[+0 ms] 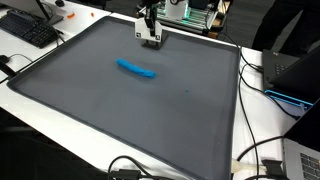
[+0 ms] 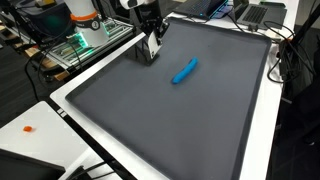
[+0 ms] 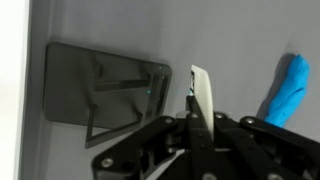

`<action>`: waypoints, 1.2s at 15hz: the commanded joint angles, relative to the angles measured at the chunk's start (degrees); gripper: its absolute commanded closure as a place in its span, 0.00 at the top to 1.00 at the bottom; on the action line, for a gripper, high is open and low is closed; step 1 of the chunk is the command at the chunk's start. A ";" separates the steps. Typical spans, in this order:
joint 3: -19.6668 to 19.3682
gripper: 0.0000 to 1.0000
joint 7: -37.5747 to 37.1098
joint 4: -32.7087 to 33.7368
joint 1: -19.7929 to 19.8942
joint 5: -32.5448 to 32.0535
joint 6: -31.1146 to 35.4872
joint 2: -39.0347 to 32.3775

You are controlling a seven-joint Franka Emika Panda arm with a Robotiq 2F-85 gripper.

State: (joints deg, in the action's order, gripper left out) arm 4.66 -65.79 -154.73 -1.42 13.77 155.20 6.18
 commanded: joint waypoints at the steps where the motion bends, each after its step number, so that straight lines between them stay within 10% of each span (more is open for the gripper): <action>1: 0.09 0.01 3.71 3.21 -0.42 -2.29 -7.26 1.54; 18: -0.06 0.01 49.27 28.78 -2.45 -6.63 -22.34 -16.57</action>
State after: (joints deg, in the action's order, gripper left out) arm 5.09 -22.57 -130.18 -3.35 9.66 135.85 -6.71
